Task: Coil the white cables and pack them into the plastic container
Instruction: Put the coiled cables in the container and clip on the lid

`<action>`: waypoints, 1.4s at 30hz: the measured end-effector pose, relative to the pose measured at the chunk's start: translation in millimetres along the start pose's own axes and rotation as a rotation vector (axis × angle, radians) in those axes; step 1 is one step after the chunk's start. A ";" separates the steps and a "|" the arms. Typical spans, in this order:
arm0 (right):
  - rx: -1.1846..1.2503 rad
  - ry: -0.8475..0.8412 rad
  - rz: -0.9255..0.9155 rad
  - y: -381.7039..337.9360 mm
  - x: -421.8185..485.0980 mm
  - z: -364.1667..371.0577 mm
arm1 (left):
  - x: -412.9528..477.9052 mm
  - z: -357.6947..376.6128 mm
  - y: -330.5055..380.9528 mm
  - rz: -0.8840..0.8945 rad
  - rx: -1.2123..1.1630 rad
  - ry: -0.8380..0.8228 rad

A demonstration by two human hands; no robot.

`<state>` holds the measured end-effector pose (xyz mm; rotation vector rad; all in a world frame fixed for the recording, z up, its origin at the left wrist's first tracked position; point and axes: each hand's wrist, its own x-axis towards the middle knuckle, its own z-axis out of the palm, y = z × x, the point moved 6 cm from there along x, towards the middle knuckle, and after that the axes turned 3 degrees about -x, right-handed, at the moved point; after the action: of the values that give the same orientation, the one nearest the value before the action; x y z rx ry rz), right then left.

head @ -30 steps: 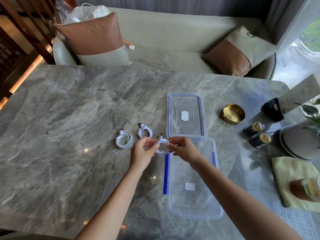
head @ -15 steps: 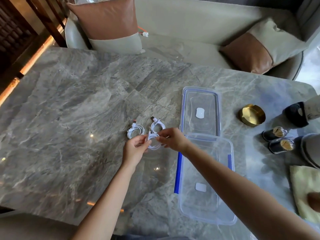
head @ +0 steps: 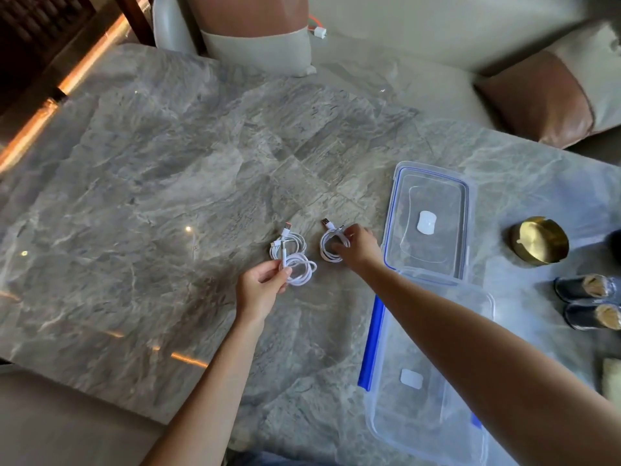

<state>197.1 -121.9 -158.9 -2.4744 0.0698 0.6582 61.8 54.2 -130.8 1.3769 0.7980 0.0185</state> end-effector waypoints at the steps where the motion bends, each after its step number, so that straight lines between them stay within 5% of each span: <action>1: -0.011 0.015 0.000 -1.5 1.9 0.5 | 1.1 -1.7 -0.1 -0.005 -0.001 0.005; 7: 0.030 0.014 0.041 1.3 7.1 -6.1 | 1.6 -2.3 -1.0 -0.025 -0.009 0.004; 13: 0.511 -0.039 0.029 -6.7 -17.7 -40.5 | -10.8 9.4 13.9 -0.005 -0.061 -0.037; 17: 0.565 -0.004 -0.107 8.6 -59.8 -96.6 | -26.4 30.1 35.3 0.098 -0.016 -0.094; 21: 0.336 -0.014 -0.218 54.9 -105.0 -142.1 | -49.9 69.6 55.1 0.257 0.235 -0.270; 28: -0.450 0.103 -0.168 120.2 -133.7 -153.4 | -89.8 157.7 61.8 0.555 0.808 -0.554; 33: -0.634 0.084 -0.207 117.9 -125.6 -135.4 | -109.8 211.3 47.5 0.850 1.274 -0.697; 42: -0.974 0.013 -0.208 119.3 -119.1 -119.4 | -98.7 248.2 11.7 0.955 1.874 -0.818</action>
<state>122.7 -297.3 -79.1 -3.3282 -0.6392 0.6797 120.4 -201.1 -77.3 3.0167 -0.9933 -0.6492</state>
